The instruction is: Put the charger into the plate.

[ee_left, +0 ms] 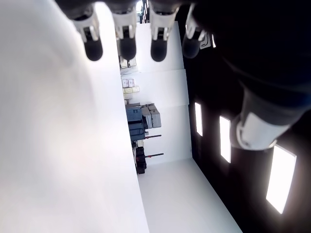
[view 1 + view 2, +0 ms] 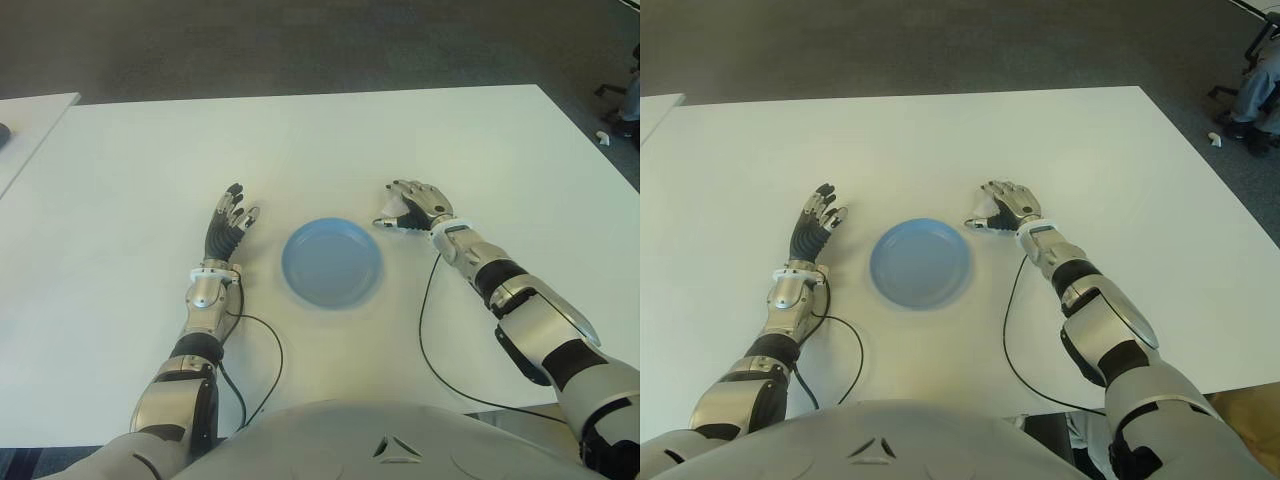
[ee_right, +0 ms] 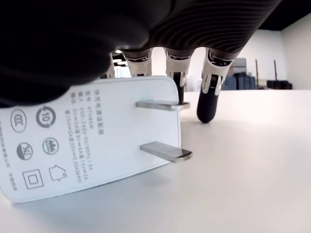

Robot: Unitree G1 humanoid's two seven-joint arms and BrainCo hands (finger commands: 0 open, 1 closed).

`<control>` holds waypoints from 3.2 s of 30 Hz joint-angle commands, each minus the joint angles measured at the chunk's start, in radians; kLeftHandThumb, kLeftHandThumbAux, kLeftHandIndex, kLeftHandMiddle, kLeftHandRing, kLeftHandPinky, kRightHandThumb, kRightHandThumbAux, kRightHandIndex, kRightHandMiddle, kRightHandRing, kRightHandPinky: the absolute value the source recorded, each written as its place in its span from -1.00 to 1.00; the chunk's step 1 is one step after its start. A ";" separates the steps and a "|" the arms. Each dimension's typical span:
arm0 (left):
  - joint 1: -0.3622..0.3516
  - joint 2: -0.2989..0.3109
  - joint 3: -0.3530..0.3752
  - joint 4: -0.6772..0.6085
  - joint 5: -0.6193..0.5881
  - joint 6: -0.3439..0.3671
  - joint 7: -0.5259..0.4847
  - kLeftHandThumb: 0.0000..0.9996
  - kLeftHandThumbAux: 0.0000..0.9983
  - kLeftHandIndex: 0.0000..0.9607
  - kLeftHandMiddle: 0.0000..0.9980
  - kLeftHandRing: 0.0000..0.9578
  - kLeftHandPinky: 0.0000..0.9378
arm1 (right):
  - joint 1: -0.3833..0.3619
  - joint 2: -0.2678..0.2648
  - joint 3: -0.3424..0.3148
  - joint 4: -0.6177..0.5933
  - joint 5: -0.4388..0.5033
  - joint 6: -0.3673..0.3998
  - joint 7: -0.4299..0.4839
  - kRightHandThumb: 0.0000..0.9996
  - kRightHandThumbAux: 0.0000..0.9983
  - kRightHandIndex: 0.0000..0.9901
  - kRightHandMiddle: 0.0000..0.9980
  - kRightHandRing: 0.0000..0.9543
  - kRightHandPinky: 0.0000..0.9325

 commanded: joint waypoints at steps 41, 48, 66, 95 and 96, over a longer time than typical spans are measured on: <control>0.192 -0.058 0.001 0.165 -0.037 0.132 -0.022 -0.79 0.09 -0.71 -0.62 -0.60 -0.55 | 0.045 0.052 -0.079 -0.011 0.023 0.047 -0.053 0.48 0.41 -0.11 0.64 0.71 0.76; 0.195 -0.059 -0.001 0.163 -0.035 0.132 -0.018 -0.79 0.10 -0.72 -0.62 -0.61 -0.60 | 0.045 0.042 -0.076 -0.021 0.018 0.032 -0.052 0.48 0.41 -0.11 0.65 0.71 0.75; 0.198 -0.058 -0.015 0.158 -0.021 0.134 -0.010 -0.84 0.12 -0.74 -0.65 -0.66 -0.67 | 0.026 0.023 -0.099 -0.035 0.033 -0.002 -0.047 0.48 0.41 -0.11 0.68 0.74 0.75; 0.196 -0.067 -0.021 0.164 -0.019 0.142 -0.015 -0.81 0.05 -0.78 -0.72 -0.76 -0.79 | 0.025 -0.035 -0.197 -0.404 0.029 0.008 0.024 0.50 0.41 -0.11 0.73 0.78 0.68; 0.196 -0.068 -0.023 0.164 -0.017 0.143 -0.014 -0.82 0.05 -0.78 -0.72 -0.77 -0.80 | 0.028 -0.036 -0.196 -0.413 0.026 0.011 0.027 0.50 0.41 -0.11 0.73 0.78 0.70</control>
